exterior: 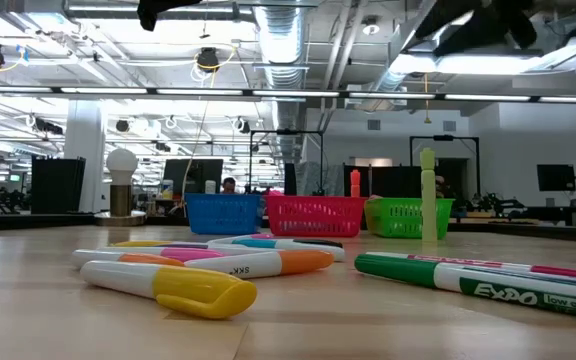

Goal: Pick & Place Markers
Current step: Put the light green highlighter pen into the red bin

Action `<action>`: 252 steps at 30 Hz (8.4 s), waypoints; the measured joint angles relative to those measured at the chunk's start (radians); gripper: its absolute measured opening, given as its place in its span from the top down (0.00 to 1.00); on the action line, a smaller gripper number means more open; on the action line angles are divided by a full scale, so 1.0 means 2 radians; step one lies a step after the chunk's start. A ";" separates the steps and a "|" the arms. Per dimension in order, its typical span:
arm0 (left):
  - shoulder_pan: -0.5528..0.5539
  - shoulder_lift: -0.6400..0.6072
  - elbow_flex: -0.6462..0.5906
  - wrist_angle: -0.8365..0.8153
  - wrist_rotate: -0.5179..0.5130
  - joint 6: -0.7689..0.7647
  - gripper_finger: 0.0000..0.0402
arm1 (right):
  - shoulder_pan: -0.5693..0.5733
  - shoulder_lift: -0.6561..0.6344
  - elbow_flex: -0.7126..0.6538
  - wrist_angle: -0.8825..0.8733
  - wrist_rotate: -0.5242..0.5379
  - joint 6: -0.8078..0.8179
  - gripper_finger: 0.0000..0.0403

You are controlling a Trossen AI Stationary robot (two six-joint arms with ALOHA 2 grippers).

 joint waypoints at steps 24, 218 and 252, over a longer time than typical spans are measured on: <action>0.000 0.000 0.000 -0.002 0.000 0.000 0.65 | 0.013 0.040 0.038 0.036 0.017 -0.075 0.47; 0.000 0.000 0.000 -0.026 0.002 -0.088 0.65 | -0.192 0.052 -0.008 0.096 -0.257 -0.188 0.87; 0.000 0.001 0.032 -0.028 -0.061 -0.071 0.65 | -0.391 0.366 0.381 -0.103 -0.445 -0.403 0.87</action>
